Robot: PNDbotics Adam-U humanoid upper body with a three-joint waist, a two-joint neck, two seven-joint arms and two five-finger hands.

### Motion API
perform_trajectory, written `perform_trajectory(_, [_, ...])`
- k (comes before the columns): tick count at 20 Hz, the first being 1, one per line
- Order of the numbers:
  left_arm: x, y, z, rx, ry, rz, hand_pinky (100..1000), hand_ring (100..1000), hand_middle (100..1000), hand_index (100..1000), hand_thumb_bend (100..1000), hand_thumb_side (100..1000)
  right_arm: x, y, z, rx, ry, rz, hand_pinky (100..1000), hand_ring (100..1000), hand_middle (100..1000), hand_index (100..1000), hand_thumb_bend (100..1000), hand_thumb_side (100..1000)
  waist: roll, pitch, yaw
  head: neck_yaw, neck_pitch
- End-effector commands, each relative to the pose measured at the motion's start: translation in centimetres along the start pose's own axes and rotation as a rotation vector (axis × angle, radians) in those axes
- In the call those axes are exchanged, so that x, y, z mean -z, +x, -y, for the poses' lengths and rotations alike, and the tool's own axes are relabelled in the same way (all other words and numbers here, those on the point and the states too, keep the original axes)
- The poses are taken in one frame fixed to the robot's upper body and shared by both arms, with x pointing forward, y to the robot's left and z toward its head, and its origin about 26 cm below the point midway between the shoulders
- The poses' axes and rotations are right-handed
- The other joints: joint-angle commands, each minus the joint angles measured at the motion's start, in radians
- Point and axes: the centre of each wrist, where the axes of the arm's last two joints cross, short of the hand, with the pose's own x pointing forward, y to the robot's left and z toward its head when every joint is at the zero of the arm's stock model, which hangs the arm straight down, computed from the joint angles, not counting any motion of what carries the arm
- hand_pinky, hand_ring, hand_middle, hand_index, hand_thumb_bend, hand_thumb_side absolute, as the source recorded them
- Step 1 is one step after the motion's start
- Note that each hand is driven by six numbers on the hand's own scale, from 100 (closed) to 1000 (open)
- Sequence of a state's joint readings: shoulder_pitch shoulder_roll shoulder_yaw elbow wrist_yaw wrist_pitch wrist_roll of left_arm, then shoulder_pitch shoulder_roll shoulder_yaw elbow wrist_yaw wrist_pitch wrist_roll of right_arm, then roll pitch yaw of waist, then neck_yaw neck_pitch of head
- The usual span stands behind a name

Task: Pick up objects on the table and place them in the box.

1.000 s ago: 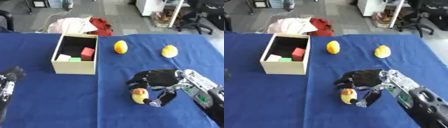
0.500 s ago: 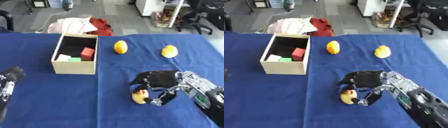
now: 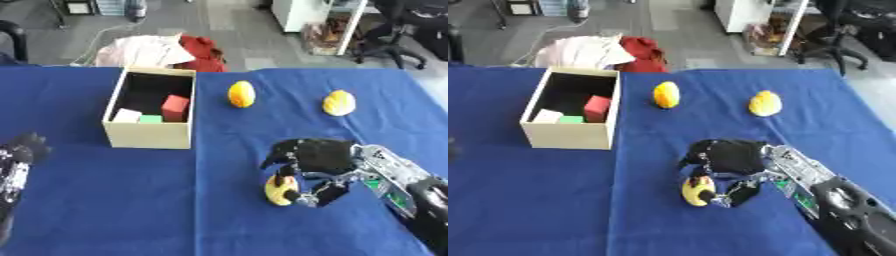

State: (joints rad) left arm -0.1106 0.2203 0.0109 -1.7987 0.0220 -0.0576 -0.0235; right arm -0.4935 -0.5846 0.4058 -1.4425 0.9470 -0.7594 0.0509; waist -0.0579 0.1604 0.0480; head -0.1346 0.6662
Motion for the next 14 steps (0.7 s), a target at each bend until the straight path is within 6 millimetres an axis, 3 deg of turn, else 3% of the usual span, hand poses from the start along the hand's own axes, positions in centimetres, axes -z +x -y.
perform_trajectory(1, [0.1,0.5,-0.6,0.019,0.009,0.019,886,777,751,827,125,640,-0.2,-1.1,1.9,-0.016,-0.095,-0.028,856,783,753,477,100,214,-0.002,-0.023,-0.002,0.003,-0.013])
perform_trajectory(6, [0.1,0.4,-0.6,0.018,0.008,0.015,886,777,751,826,125,641,1.8,-2.3,5.8,-0.042,-0.215,-0.017,859,781,754,480,100,200,-0.003,-0.026,0.001,0.006,-0.013])
perform_trajectory(14, [0.4,0.7,-0.3,0.007,0.001,0.029,886,776,751,826,125,639,7.0,-5.0,12.5,-0.089,-0.34,0.008,857,772,751,478,100,154,0.006,-0.014,0.025,0.002,-0.035])
